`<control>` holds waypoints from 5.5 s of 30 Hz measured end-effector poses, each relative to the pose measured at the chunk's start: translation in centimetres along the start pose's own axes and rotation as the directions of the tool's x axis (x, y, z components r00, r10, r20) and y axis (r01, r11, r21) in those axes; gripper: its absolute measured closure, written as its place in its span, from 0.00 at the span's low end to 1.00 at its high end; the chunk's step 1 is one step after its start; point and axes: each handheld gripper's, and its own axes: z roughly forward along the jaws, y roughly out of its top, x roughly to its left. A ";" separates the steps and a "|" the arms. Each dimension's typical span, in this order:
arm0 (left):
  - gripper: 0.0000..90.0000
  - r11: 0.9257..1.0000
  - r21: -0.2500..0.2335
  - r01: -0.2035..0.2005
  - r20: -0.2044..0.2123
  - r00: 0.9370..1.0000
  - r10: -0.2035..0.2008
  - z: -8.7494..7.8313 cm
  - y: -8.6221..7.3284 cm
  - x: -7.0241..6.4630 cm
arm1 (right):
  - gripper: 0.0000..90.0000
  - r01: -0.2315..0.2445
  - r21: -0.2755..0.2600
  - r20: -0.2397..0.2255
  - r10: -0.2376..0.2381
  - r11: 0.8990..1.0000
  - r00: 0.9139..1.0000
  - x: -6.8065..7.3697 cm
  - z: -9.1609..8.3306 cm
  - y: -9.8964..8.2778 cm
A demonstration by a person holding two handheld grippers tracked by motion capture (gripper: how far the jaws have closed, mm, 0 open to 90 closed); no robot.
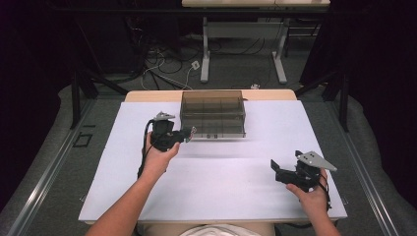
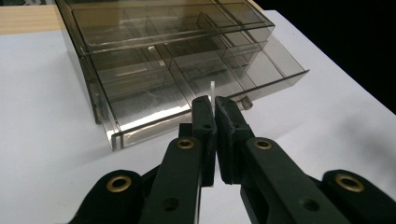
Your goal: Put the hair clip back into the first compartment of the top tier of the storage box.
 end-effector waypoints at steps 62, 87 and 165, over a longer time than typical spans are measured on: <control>0.97 0.999 0.007 0.031 -0.122 0.992 -0.030 5.3 1.7 2.7 | 0.04 -0.003 0.001 -0.003 0.003 1.000 1.000 -0.1 0.0 -0.1; 0.75 0.999 -0.021 0.041 -0.136 0.990 -0.044 4.8 1.8 2.9 | 0.04 -0.008 0.009 -0.001 0.008 1.000 1.000 -0.1 -0.1 0.0; 0.00 0.976 -0.214 -0.049 -0.049 0.998 0.039 -5.8 -7.5 4.2 | 0.04 0.001 0.008 0.001 -0.001 1.000 1.000 0.1 -0.2 0.0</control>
